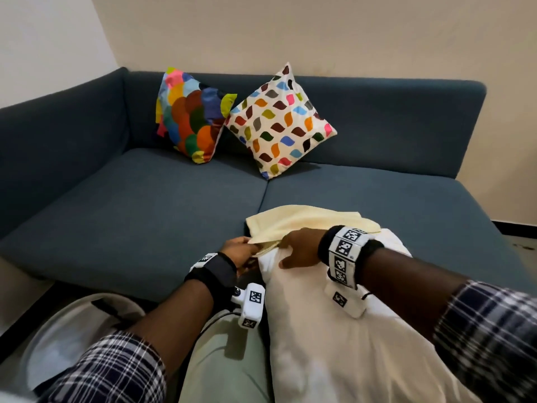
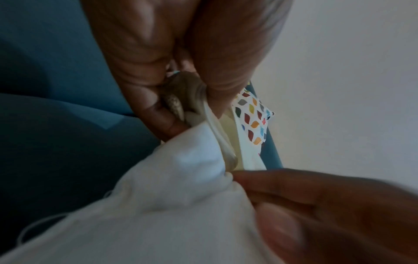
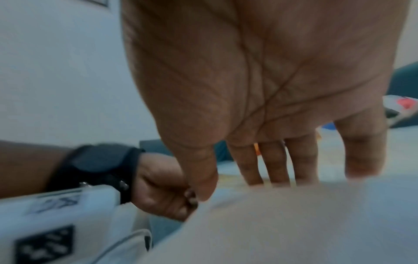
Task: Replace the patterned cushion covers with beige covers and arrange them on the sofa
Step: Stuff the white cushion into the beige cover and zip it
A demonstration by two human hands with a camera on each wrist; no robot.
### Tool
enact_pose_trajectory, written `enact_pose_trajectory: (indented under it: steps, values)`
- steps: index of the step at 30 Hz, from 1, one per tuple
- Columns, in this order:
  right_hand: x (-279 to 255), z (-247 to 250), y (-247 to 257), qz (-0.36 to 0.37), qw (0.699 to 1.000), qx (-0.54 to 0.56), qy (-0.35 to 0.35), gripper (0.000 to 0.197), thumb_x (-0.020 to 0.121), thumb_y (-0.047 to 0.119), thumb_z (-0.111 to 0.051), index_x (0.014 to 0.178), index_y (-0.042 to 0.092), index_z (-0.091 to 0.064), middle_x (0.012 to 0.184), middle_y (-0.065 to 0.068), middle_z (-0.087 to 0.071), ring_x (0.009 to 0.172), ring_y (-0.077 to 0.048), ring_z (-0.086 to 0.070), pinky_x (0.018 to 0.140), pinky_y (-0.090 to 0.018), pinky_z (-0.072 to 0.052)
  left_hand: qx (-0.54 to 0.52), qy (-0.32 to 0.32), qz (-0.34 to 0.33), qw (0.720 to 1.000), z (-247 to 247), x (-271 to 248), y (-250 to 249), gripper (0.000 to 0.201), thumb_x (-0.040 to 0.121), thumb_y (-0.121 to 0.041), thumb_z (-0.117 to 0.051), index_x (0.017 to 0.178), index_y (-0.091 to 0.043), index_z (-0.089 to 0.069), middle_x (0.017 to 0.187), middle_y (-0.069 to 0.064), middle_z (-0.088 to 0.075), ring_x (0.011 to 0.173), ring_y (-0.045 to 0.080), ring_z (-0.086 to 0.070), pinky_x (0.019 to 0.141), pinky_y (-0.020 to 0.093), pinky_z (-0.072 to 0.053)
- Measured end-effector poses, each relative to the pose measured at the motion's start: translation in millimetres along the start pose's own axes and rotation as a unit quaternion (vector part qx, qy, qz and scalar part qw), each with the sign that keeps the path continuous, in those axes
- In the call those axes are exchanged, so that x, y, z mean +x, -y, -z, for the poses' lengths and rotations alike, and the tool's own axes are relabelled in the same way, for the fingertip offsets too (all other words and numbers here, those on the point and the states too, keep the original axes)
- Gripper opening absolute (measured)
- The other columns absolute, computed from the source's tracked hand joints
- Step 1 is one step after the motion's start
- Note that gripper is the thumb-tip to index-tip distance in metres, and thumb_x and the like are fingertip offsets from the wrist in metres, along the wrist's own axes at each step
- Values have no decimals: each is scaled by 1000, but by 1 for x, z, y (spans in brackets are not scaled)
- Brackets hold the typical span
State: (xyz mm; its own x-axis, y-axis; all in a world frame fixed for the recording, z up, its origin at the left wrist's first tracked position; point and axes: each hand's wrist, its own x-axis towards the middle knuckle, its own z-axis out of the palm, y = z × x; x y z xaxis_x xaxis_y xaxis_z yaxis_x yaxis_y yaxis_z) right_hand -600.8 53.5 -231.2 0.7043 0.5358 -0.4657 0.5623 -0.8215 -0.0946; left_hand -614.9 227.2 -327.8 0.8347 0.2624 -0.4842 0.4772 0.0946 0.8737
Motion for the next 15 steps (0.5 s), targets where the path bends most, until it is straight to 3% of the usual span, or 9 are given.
enact_pose_trajectory:
  steps: [2, 4, 5, 7, 9, 10, 12, 15]
  values:
    - [15, -7, -9, -6, 1000, 29, 6, 67, 90, 49, -68, 147, 21, -48, 147, -3, -53, 136, -27, -48, 110, -35, -38, 23, 7, -26, 999, 3, -5, -4, 12, 94, -5, -63, 87, -15, -63, 55, 3, -53, 31, 9, -39, 39, 17, -37]
    - [19, -6, -16, -16, 999, 48, -2, 69, 84, 45, -76, 143, 21, -50, 141, 0, -55, 132, -25, -50, 106, -34, -40, 63, 9, -64, 996, 9, -6, -5, 12, 92, -6, -66, 85, -16, -64, 48, -1, -54, 30, 9, -41, 37, 17, -38]
    - [18, -3, -19, -25, 999, 47, -6, 65, 83, 43, -78, 138, 18, -55, 133, 0, -59, 125, -24, -54, 101, -33, -42, 87, 3, -84, 993, 13, -6, -5, 11, 90, -9, -70, 83, -17, -66, 49, -3, -58, 34, 9, -48, 40, 18, -43]
    - [16, 4, -27, -23, 999, 48, -6, 42, 83, 38, -79, 116, 14, -68, 109, -1, -66, 103, -23, -61, 86, -30, -47, 141, -25, -124, 982, 21, -3, -4, 9, 84, -14, -76, 79, -20, -71, 65, -2, -69, 57, 12, -62, 61, 25, -56]
    - [17, 9, -39, -28, 996, 83, -17, 19, 86, 31, -76, 99, 18, -71, 96, 1, -69, 92, -21, -62, 81, -30, -48, 205, -49, -151, 966, 27, -3, 0, 7, 85, -18, -75, 80, -22, -72, 79, 1, -72, 73, 15, -63, 72, 26, -50]
    - [15, 12, -43, -30, 994, 100, -24, 16, 87, 28, -74, 101, 22, -71, 99, 2, -70, 95, -20, -63, 85, -30, -49, 219, -52, -163, 961, 27, -5, 0, 8, 86, -17, -73, 81, -22, -72, 81, 2, -73, 75, 16, -63, 71, 25, -48]
    - [13, 16, -53, -33, 991, 126, -37, 35, 89, 26, -71, 124, 24, -66, 117, 4, -68, 113, -22, -61, 98, -32, -46, 239, -40, -196, 950, 24, -9, 0, 13, 85, -8, -69, 82, -21, -73, 80, 1, -73, 73, 15, -64, 68, 22, -47]
    - [7, 21, -57, -62, 989, 123, -46, 74, 93, 33, -68, 156, 19, -31, 151, -3, -48, 140, -26, -44, 112, -33, -33, 272, -24, -231, 934, 16, -15, -5, 11, 83, -8, -67, 80, -17, -72, 73, 2, -70, 67, 13, -60, 64, 23, -47]
